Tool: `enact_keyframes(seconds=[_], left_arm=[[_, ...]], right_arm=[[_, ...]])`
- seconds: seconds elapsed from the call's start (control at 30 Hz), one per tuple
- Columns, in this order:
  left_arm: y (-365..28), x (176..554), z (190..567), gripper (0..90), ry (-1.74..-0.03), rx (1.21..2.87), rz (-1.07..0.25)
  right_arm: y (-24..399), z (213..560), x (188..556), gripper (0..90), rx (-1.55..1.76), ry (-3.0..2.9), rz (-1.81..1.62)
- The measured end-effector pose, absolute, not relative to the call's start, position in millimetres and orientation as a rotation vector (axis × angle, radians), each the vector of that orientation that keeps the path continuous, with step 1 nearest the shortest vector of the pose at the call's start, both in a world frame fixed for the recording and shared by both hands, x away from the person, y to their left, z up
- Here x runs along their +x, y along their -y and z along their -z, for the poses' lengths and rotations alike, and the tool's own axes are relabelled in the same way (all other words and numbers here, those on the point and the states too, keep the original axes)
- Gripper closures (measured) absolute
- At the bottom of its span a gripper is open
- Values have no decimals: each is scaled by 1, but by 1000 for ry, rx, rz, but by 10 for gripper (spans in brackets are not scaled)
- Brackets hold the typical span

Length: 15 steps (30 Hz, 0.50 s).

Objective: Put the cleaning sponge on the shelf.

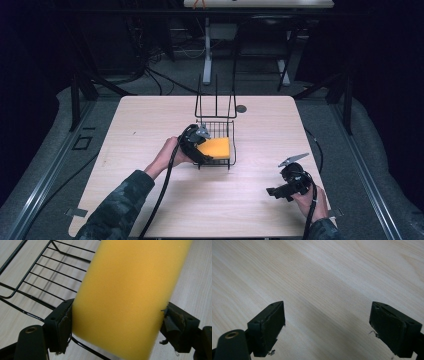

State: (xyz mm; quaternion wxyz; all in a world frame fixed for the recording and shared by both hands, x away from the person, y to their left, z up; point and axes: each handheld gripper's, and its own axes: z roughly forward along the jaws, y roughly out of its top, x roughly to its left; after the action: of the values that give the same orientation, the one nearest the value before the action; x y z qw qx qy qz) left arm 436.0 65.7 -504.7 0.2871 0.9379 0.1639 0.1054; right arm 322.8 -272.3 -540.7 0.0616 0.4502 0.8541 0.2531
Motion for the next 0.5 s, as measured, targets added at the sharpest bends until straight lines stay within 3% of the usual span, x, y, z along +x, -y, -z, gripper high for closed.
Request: enact_keyframes(seconds=[0.5], left_arm=[[-57,439,514,192,-434,2552,-281]], right_arm=[[270,541,322,125,1353,-2578,-769]])
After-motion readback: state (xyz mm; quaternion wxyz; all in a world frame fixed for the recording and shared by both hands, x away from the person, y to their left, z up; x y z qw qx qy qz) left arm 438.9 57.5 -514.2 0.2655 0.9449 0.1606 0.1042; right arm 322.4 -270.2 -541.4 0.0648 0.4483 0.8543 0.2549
